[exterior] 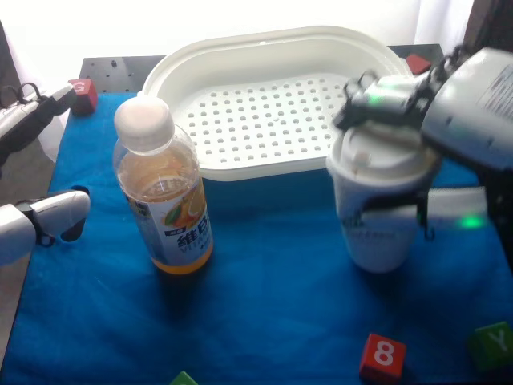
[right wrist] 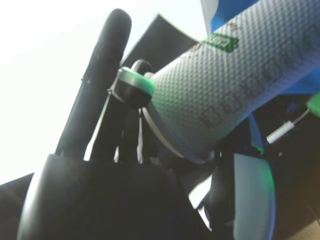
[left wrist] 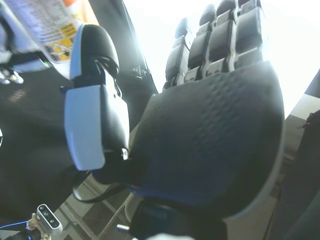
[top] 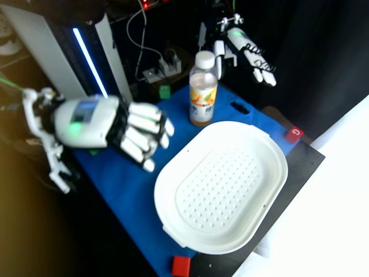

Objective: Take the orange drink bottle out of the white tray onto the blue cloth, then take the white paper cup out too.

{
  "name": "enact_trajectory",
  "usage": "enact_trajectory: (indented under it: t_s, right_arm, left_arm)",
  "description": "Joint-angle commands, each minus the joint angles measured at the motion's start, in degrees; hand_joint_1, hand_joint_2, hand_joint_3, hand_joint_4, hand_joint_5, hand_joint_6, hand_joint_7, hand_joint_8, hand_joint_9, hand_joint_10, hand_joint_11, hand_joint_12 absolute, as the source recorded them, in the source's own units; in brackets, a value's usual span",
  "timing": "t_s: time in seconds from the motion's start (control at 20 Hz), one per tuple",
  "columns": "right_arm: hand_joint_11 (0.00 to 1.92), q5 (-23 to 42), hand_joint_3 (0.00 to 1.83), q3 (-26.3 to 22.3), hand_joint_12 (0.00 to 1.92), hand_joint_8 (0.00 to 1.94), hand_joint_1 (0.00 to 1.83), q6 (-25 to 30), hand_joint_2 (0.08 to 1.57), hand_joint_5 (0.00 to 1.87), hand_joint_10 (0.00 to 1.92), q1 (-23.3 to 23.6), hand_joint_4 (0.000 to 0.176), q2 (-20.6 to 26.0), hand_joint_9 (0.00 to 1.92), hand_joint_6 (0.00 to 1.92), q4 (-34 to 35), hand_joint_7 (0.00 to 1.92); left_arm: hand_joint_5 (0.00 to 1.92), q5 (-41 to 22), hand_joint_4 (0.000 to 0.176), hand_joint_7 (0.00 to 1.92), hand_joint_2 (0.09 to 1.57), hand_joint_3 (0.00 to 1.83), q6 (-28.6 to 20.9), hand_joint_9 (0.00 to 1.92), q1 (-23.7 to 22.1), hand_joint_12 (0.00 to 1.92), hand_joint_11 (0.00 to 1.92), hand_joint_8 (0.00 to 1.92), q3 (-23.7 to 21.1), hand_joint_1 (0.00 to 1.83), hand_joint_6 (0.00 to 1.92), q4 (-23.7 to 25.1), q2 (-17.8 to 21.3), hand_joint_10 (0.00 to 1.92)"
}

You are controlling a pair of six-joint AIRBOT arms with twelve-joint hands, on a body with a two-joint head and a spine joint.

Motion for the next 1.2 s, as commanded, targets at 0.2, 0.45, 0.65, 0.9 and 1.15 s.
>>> enact_trajectory:
  t_s: [0.2, 0.45, 0.65, 0.9, 1.15]
  right_arm:
    - [0.0, 6.2, 0.0, -1.2, 1.68, 0.58, 0.85, 0.2, 1.13, 0.0, 1.01, -1.2, 0.0, 0.1, 0.02, 0.91, 0.9, 0.14]
    - [0.0, 6.5, 0.0, -3.2, 1.52, 0.17, 0.74, 0.2, 1.14, 0.0, 0.38, -1.2, 0.011, 3.1, 0.0, 0.3, 0.9, 0.02]
    - [0.0, 9.5, 0.0, -3.2, 1.37, 0.02, 0.62, 5.8, 1.13, 0.0, 0.21, -1.3, 0.064, 5.4, 0.0, 0.01, 0.1, 0.0]
    - [0.0, 11.9, 0.0, -3.3, 1.16, 0.0, 0.55, 9.6, 1.1, 0.0, 0.16, -1.3, 0.093, 6.2, 0.0, 0.0, -1.1, 0.0]
    - [0.0, 19.3, 0.0, -2.4, 1.29, 0.0, 0.53, 20.1, 1.05, 0.0, 0.11, -3.3, 0.011, 8.0, 0.0, 0.0, -2.7, 0.0]
  left_arm:
    - [0.06, -8.1, 0.088, 0.0, 1.2, 0.0, -0.1, 0.0, 0.0, 0.29, 0.0, 0.0, 0.0, 0.42, 0.0, -0.3, -0.1, 0.0]
    - [0.05, -8.6, 0.084, 0.0, 1.22, 0.0, -0.1, 0.0, 0.4, 0.29, 0.0, 0.0, -0.1, 0.47, 0.0, -0.7, -0.1, 0.0]
    - [0.05, -9.1, 0.081, 0.0, 1.21, 0.0, -0.1, 0.0, 0.7, 0.22, 0.0, 0.0, -0.2, 0.52, 0.0, -1.0, -0.1, 0.0]
    - [0.05, -9.7, 0.073, 0.0, 1.22, 0.0, -0.3, 0.0, 1.2, 0.25, 0.0, 0.0, -0.3, 0.53, 0.0, -1.3, 0.0, 0.0]
    - [0.05, -10.3, 0.077, 0.0, 1.22, 0.0, -0.4, 0.0, 1.5, 0.13, 0.0, 0.0, -0.5, 0.54, 0.0, -1.3, 0.1, 0.0]
